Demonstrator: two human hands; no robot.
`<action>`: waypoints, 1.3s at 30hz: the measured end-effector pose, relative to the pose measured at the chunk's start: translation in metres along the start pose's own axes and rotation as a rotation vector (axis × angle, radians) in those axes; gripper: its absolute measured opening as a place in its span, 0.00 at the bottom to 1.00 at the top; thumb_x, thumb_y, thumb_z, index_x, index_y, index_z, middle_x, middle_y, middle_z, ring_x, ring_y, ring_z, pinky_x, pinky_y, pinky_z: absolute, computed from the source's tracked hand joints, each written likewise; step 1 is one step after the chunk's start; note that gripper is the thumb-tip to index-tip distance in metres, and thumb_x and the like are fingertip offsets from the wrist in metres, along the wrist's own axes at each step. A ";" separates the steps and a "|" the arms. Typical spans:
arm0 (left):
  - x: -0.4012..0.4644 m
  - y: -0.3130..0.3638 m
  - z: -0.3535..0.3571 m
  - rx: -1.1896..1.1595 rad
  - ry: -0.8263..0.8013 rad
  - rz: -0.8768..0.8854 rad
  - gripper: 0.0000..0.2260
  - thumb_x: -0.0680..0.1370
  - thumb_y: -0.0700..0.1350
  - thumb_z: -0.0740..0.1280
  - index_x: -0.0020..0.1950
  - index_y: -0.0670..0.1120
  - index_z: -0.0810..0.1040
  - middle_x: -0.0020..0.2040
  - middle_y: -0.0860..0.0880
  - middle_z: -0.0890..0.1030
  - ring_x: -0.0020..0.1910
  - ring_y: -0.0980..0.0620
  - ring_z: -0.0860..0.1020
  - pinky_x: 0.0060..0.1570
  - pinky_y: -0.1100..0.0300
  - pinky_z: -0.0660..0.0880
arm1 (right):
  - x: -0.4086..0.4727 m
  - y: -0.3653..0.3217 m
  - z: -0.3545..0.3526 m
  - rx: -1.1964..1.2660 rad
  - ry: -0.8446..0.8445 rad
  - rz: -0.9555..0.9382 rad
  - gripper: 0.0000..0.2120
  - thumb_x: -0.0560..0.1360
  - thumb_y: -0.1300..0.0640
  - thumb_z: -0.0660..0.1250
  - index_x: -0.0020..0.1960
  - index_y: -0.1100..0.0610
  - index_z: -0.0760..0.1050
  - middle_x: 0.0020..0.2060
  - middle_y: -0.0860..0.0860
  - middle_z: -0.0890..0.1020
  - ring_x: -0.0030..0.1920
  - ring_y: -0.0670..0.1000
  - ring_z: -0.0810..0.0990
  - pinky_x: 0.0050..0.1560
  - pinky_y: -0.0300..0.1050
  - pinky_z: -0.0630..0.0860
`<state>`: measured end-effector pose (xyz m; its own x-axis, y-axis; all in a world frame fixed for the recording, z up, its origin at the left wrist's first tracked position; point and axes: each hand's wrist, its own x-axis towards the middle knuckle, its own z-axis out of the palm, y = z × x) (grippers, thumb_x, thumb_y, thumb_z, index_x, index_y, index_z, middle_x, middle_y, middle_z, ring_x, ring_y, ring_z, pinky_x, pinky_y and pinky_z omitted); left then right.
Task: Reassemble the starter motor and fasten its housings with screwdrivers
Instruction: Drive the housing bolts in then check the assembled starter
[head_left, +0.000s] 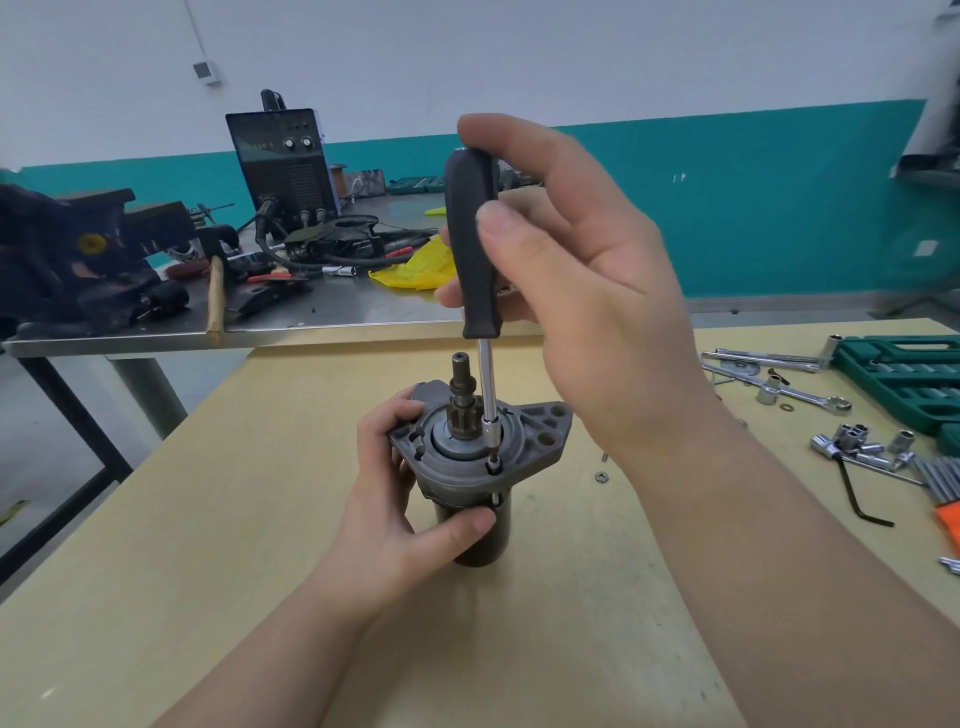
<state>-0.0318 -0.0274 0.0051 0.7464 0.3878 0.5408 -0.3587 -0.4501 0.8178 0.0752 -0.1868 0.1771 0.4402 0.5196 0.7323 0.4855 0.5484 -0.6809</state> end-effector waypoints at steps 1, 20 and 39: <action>0.000 -0.001 0.000 0.004 0.000 0.004 0.42 0.69 0.46 0.83 0.76 0.55 0.62 0.82 0.44 0.64 0.76 0.40 0.73 0.73 0.33 0.71 | -0.001 -0.001 -0.001 0.022 -0.006 0.010 0.15 0.85 0.63 0.62 0.69 0.50 0.75 0.49 0.60 0.83 0.48 0.65 0.84 0.47 0.48 0.85; 0.000 -0.001 0.000 -0.030 -0.013 0.004 0.40 0.69 0.42 0.81 0.74 0.56 0.64 0.82 0.44 0.65 0.76 0.41 0.74 0.73 0.32 0.71 | 0.001 -0.001 0.002 -0.147 0.032 -0.045 0.19 0.81 0.61 0.72 0.68 0.46 0.74 0.43 0.46 0.81 0.42 0.58 0.83 0.46 0.60 0.85; -0.001 0.000 0.000 -0.037 -0.021 0.014 0.40 0.70 0.41 0.80 0.75 0.55 0.64 0.81 0.46 0.64 0.76 0.41 0.73 0.73 0.33 0.70 | -0.001 -0.001 0.000 -0.004 0.009 0.009 0.15 0.85 0.62 0.64 0.69 0.51 0.76 0.50 0.49 0.84 0.50 0.60 0.86 0.50 0.58 0.86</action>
<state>-0.0325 -0.0272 0.0044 0.7528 0.3640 0.5485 -0.3898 -0.4249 0.8170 0.0748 -0.1879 0.1767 0.4508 0.5186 0.7265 0.4845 0.5415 -0.6871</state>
